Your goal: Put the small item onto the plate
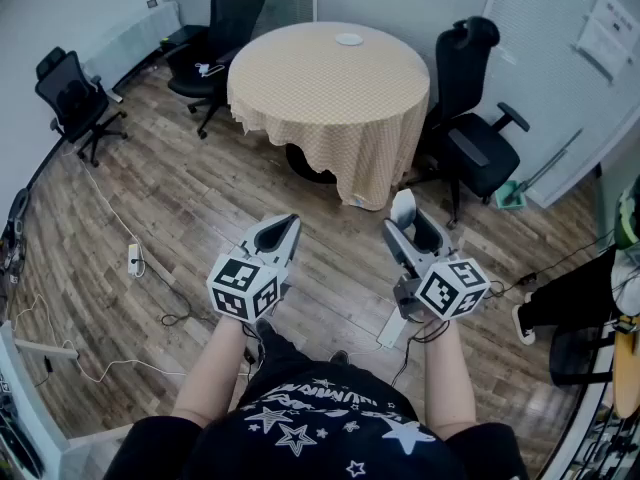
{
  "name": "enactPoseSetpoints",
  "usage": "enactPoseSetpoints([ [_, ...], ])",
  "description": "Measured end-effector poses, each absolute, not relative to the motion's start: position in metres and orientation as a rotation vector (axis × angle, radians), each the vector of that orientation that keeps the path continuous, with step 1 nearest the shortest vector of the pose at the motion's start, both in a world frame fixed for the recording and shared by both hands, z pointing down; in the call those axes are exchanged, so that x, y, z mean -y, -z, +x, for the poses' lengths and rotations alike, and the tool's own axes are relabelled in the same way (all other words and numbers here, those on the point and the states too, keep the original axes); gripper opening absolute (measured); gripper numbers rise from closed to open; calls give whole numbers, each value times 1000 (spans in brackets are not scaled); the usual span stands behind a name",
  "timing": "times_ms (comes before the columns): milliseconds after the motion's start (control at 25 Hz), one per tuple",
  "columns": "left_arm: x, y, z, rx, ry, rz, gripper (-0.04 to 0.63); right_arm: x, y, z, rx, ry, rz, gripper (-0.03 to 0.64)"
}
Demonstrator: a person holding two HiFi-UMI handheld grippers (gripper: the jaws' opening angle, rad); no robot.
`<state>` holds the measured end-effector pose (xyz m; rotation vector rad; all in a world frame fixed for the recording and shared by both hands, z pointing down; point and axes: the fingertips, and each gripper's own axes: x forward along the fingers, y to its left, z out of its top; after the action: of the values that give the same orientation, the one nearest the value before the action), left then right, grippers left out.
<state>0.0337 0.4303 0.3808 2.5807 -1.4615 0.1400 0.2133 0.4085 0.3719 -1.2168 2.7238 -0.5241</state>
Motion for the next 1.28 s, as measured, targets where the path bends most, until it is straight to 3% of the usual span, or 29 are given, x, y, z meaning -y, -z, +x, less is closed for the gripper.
enactPoseSetpoints([
  [800,-429,-393,66,1522,-149,2512,8,-405,-396,239,-2742,630,-1176,304],
  [1280,-395,-405,39,1535,-139,2471,8,-367,-416,218,-2745,705,-1157,304],
])
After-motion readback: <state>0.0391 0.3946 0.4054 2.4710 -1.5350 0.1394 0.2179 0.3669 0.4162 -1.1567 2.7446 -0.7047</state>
